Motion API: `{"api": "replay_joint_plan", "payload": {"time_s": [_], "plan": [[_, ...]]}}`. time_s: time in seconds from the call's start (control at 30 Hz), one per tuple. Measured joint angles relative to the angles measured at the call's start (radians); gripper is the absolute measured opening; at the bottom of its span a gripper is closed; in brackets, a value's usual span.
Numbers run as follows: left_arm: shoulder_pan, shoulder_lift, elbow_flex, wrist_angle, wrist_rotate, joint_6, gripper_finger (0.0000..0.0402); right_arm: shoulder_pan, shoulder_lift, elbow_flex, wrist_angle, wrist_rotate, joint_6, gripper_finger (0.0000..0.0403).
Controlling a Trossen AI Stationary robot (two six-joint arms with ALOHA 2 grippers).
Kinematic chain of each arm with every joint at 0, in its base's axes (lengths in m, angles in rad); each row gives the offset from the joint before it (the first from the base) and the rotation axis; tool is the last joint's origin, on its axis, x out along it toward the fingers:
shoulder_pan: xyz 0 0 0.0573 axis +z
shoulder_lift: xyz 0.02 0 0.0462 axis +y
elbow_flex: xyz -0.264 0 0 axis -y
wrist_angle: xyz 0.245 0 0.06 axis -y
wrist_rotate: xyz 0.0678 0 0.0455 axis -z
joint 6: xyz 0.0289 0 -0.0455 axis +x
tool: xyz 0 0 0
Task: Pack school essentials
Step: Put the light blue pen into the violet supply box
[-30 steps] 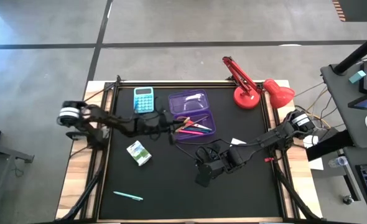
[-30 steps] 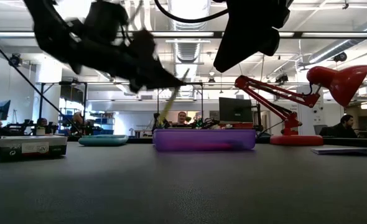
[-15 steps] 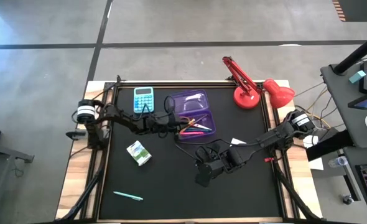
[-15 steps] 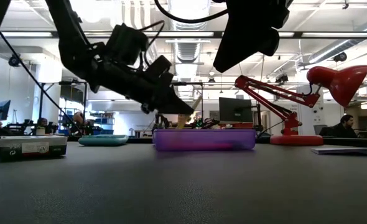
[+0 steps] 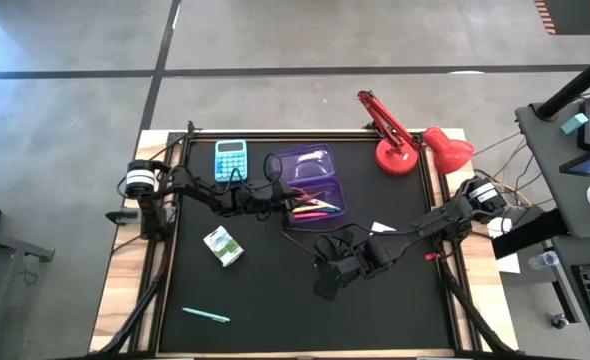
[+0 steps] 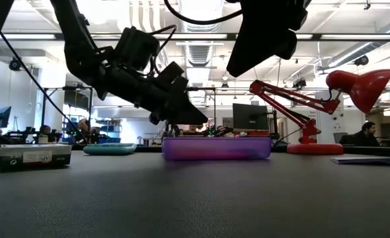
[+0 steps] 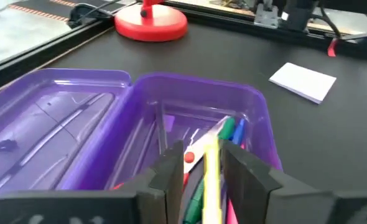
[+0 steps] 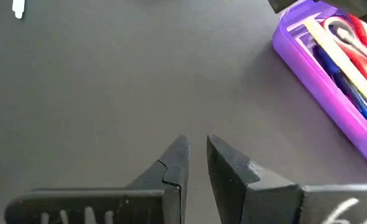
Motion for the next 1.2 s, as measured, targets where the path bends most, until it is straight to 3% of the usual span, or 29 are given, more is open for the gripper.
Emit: {"api": "replay_joint_plan", "payload": {"time_s": [0.2,0.33,0.43,0.67,0.83,1.0,1.2], "plan": [[0.005,-0.022,-0.001,-0.002,-0.008,-0.002,0.0093,0.0,0.0,0.0,0.0,0.0,0.0,0.005],[-0.011,-0.086,-0.009,-0.049,0.083,-0.01,0.0088,0.0,0.0,0.0,0.0,0.0,0.0,0.005],[-0.03,-0.167,-0.009,-0.19,0.132,-0.07,0.0088,0.0,0.0,0.0,0.0,0.0,0.0,0.005],[-0.121,-0.393,-0.043,-0.668,0.134,-0.213,0.0088,0.0,0.0,0.0,0.0,0.0,0.0,0.005],[-0.265,-0.548,-0.077,-0.856,0.137,-0.318,0.0088,0.0,0.0,0.0,0.0,0.0,0.0,0.005],[-0.478,-0.662,-0.129,-0.881,0.128,-0.507,0.0088,0.0,0.0,0.0,0.0,0.0,0.0,0.005],[-0.82,-0.67,-0.141,-0.875,-0.017,-0.709,0.0088,0.0,0.0,0.0,0.0,0.0,0.0,0.005]]}}
